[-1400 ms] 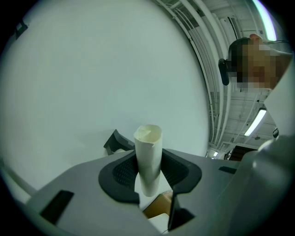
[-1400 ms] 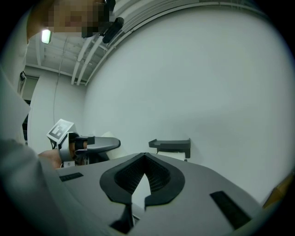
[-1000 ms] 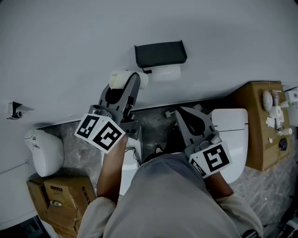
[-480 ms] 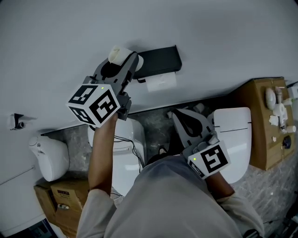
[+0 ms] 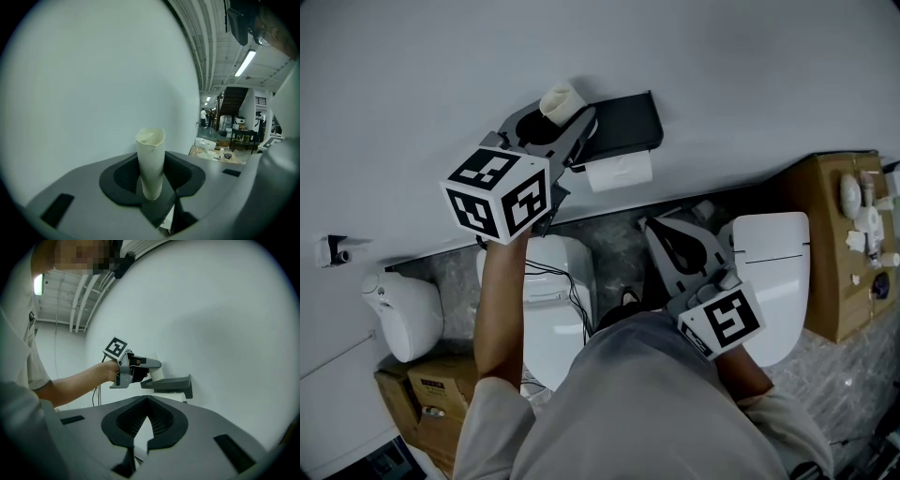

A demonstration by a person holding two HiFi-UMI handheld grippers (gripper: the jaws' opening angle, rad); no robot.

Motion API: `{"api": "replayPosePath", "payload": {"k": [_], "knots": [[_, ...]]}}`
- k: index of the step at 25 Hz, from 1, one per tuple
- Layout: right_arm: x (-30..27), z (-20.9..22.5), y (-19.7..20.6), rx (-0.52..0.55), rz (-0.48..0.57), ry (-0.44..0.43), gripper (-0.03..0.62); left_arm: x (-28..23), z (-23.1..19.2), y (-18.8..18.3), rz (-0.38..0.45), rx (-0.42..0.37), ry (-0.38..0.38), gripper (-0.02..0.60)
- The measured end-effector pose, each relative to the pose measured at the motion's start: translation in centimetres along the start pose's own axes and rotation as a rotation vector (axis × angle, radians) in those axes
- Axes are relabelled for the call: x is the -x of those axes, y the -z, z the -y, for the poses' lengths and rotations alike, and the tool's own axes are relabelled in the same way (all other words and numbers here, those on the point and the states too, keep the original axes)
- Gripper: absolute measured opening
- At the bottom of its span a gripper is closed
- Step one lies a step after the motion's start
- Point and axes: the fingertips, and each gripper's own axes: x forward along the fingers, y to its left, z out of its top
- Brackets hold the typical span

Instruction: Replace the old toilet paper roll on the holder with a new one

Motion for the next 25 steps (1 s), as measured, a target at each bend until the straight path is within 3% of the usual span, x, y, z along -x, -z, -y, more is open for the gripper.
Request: {"api": "replayPosePath", "payload": {"k": [10,21,25], "knots": [[-0.04,0.57,0.24,-0.024,0.002,-0.007,0.017,-0.81,0.11,0.77,-0.038,-0.072,-0.031,0.14],[0.48,0.69,0.14,-0.031,0.009,0.0,0.017,-0.41,0.03,0.41,-0.014,-0.042,-0.034,0.15],[0.7,0.73,0.1,-0.034,0.012,0.0,0.017,-0.54,0.12,0.51,-0.023,-0.038,-0.032,0.183]]}}
